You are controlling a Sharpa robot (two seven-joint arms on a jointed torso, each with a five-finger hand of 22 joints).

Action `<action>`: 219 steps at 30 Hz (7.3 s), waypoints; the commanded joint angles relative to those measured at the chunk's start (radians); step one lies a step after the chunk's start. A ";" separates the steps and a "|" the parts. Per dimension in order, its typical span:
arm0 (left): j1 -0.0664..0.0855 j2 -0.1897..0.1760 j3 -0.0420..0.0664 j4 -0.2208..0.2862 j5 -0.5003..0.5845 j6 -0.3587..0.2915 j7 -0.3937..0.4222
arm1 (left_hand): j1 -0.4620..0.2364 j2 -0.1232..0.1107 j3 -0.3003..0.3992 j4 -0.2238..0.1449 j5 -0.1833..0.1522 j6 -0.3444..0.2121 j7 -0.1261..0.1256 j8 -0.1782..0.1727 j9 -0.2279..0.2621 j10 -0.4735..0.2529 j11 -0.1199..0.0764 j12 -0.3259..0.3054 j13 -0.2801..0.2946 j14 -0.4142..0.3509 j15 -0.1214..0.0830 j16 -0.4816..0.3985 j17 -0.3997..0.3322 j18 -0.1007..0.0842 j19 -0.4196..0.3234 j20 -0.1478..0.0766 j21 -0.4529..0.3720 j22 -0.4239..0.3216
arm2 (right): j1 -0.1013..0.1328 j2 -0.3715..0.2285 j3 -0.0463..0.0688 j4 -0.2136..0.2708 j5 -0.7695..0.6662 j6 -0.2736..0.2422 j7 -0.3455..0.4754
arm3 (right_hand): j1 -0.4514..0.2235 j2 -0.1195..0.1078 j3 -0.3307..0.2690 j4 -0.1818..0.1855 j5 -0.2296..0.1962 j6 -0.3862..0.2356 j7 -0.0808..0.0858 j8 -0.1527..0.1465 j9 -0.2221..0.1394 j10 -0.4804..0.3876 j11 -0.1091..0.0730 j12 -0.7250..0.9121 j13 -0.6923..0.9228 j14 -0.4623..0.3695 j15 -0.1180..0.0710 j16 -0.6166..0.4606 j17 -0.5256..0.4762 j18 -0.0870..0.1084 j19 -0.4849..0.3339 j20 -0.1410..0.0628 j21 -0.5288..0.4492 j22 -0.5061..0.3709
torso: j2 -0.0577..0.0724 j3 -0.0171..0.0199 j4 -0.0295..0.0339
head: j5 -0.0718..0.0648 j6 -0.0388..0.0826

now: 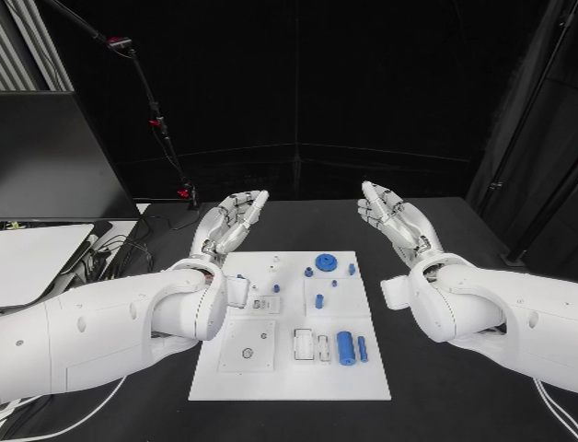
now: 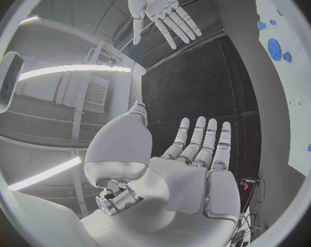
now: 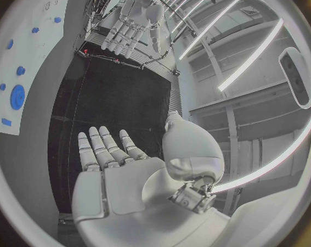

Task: Assemble the parts on the task board

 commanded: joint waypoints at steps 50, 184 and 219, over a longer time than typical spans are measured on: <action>0.071 -0.004 -0.038 -0.029 -0.029 0.085 0.356 | 0.022 0.032 0.003 0.002 0.022 0.020 0.160 0.033 -0.012 0.015 0.007 0.025 0.000 0.004 0.015 0.010 0.000 0.016 0.029 0.013 0.031 0.014 | 0.075 -0.006 -0.005 -0.082 -0.252 0.312 -0.095 | 0.105 0.057 -0.063 0.003 0.007 -0.005 -0.024 0.155 -0.026 0.065 -0.102 0.243 0.010 0.887 -0.185 0.352 0.116 0.121 0.753 -0.074 0.420 0.192 | 0.113 0.0081 0.0114 | 0.038 -0.083; 0.093 -0.041 -0.039 -0.009 -0.029 0.104 0.334 | 0.044 0.072 -0.003 -0.001 0.038 0.025 0.160 0.043 -0.028 0.020 0.006 0.032 -0.001 0.008 0.016 0.015 0.000 0.011 0.038 0.014 0.044 0.019 | 0.167 0.246 0.008 -0.389 -1.375 0.595 -0.639 | 0.854 0.001 0.050 -0.061 -0.001 0.868 0.036 -0.157 -0.015 0.911 -0.187 -0.241 0.005 1.381 -0.250 1.133 1.278 -0.037 1.330 -0.142 1.492 1.427 | 0.237 -0.0119 0.1050 | -0.044 -0.097; 0.093 -0.043 -0.039 -0.008 -0.029 0.109 0.331 | 0.049 0.076 -0.006 0.000 0.044 0.028 0.160 0.045 -0.030 0.021 0.006 0.033 -0.001 0.009 0.016 0.015 0.000 0.011 0.037 0.013 0.045 0.019 | 0.162 0.223 0.023 -0.334 -1.458 0.288 -0.564 | 0.934 0.002 0.101 -0.031 0.000 1.029 0.004 -0.143 -0.007 1.084 -0.226 -0.318 0.004 1.386 -0.285 1.130 1.289 -0.039 1.336 -0.177 1.492 1.433 | 0.234 -0.0145 0.1068 | -0.038 -0.100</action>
